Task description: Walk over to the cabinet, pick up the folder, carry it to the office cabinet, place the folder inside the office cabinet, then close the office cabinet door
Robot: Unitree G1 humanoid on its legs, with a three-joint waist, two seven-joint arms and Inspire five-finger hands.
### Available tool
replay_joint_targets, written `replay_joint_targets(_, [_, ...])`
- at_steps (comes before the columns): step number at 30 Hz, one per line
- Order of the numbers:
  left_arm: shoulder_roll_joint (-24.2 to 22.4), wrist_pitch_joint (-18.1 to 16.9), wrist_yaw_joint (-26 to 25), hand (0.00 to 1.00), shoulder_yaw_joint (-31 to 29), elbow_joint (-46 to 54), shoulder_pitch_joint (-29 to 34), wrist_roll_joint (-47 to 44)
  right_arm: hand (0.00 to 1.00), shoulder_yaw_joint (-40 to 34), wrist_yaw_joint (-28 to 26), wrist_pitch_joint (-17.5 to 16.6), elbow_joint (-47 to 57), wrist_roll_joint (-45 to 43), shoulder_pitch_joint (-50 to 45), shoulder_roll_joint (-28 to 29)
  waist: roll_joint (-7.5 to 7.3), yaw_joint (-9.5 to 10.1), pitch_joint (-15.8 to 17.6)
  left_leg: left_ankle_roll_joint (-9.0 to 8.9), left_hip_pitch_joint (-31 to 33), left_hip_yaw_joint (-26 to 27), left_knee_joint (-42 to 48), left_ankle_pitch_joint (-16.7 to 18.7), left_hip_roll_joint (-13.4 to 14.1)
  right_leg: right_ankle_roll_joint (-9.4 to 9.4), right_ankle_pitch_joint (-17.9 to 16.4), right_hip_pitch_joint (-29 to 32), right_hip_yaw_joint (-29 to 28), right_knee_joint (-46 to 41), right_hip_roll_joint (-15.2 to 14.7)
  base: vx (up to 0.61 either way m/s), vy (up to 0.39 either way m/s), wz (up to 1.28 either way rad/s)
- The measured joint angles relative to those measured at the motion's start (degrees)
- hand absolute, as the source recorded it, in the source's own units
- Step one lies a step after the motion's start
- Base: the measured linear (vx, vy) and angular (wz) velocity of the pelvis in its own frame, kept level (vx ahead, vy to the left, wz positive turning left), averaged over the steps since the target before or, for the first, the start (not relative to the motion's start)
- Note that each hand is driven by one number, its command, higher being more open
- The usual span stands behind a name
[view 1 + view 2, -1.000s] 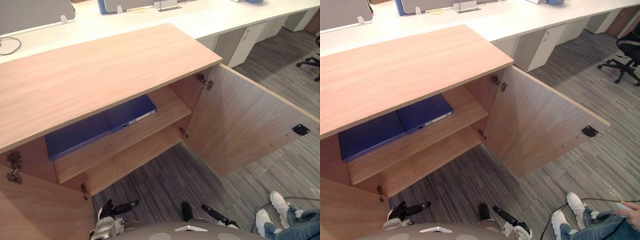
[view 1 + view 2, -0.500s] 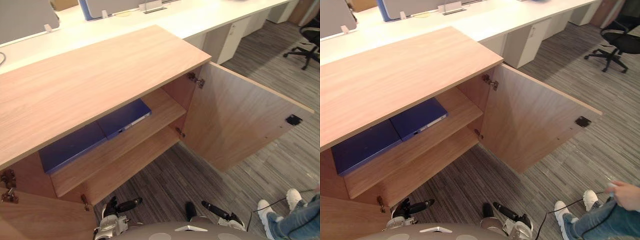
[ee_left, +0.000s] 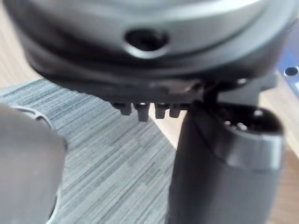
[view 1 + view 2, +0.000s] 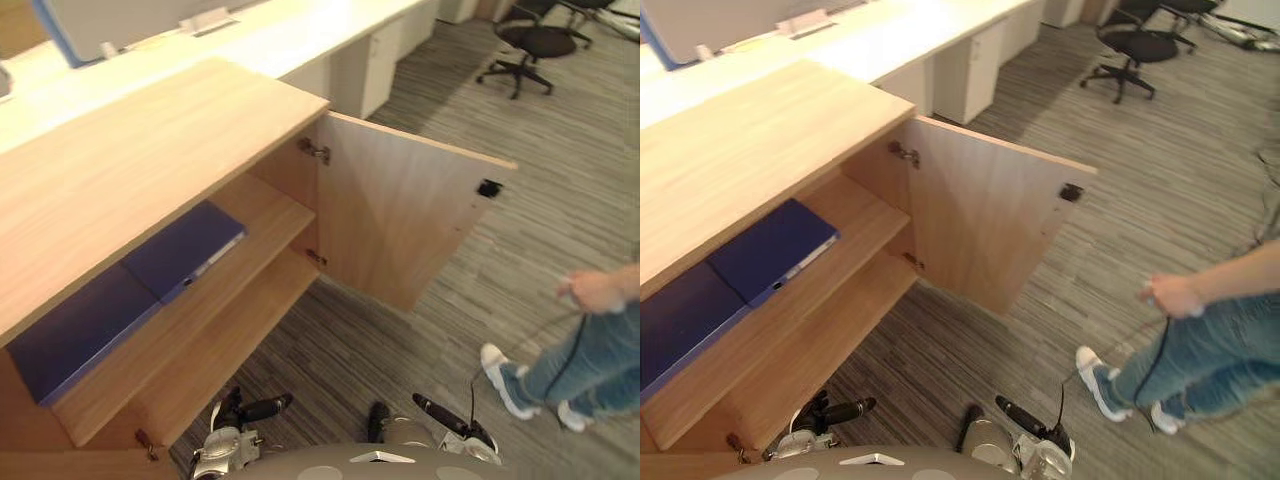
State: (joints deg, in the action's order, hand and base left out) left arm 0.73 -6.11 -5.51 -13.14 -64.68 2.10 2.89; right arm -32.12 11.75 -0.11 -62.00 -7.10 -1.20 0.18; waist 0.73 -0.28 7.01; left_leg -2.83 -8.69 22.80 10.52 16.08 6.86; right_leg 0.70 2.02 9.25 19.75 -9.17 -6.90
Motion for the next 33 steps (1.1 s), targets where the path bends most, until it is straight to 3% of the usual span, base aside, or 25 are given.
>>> replay_joint_targets(2, [0.3,0.1,-0.1,1.0,1.0,0.2,0.0,-0.1,1.0,-1.7,0.1,0.8,-1.0,0.0,-0.1,-0.2,-0.37,0.07,0.0,-0.81,0.2,1.7,-2.2,-1.6,-0.4,0.96,-1.1,-0.3,8.5,1.5,-1.5,-0.09,0.002,-0.52])
replay_joint_targets(3, [1.4,0.1,-0.3,1.0,1.1,0.4,0.0,-0.1,1.0,-1.6,0.1,0.8,-2.3,0.0,-0.2,-0.3,-1.6,0.12,-0.1,-1.27,0.2,2.6,-2.7,-2.0,-0.7,-0.56,3.3,-0.9,7.9,5.5,-0.7,-0.02,0.019,-0.45])
replay_joint_targets(6, [2.5,0.2,-0.4,1.0,1.8,0.0,-0.1,-0.2,1.0,-1.1,0.0,0.8,-4.4,0.0,0.0,-0.6,-2.82,0.19,-0.5,-1.45,0.4,3.1,-2.5,-2.3,-1.4,-0.57,9.8,-2.2,4.1,13.8,1.8,-0.01,0.001,-0.62])
replay_joint_targets(11, [2.5,0.1,-0.5,1.0,2.1,-0.1,0.0,-0.2,1.0,-1.0,0.0,0.7,-5.7,0.0,0.8,-1.0,-2.43,0.06,-0.5,-1.19,-0.4,-0.4,-1.8,-1.5,-1.9,-0.55,9.9,-1.8,0.7,14.1,2.3,-0.02,0.1,-0.41])
replay_joint_targets(18, [2.6,0.1,-0.6,1.0,2.2,-0.4,-0.1,-0.3,1.0,-1.2,0.0,0.5,-5.8,0.0,0.9,-1.1,-1.94,0.04,-0.5,-1.73,-0.8,-1.1,-1.8,0.4,-1.4,-0.91,10.1,-1.8,0.0,14.1,2.9,0.0,0.108,-0.06])
replay_joint_targets(25, [2.5,0.1,-0.6,1.0,4.3,-1.3,-0.3,-0.3,1.0,-0.6,-0.1,-0.7,-5.8,-0.2,1.0,-2.0,0.26,0.02,-0.8,-1.73,-1.7,-2.9,-1.7,0.4,-2.1,-1.27,9.8,-2.2,-1.5,14.1,2.8,0.04,0.089,-0.1])
replay_joint_targets(30, [2.6,0.1,-0.5,1.0,6.1,-1.4,-0.3,-0.2,1.0,9.3,-0.2,-1.8,0.2,-1.3,-0.3,-2.7,1.18,0.04,-1.3,-1.73,-1.9,-4.1,-0.7,0.4,-2.2,-1.65,9.6,-2.3,-2.9,14.1,2.7,0.01,0.06,-0.12])
replay_joint_targets(33, [2.6,0.0,-0.5,1.0,6.6,-1.1,-0.1,-0.2,1.0,11.1,-0.1,-1.8,7.8,-0.9,-0.2,-3.2,1.47,0.0,-1.5,-1.73,-2.0,-4.1,-0.6,0.4,-2.5,-1.88,9.5,-2.2,-3.3,14.1,2.6,0.0,0.059,-0.08])
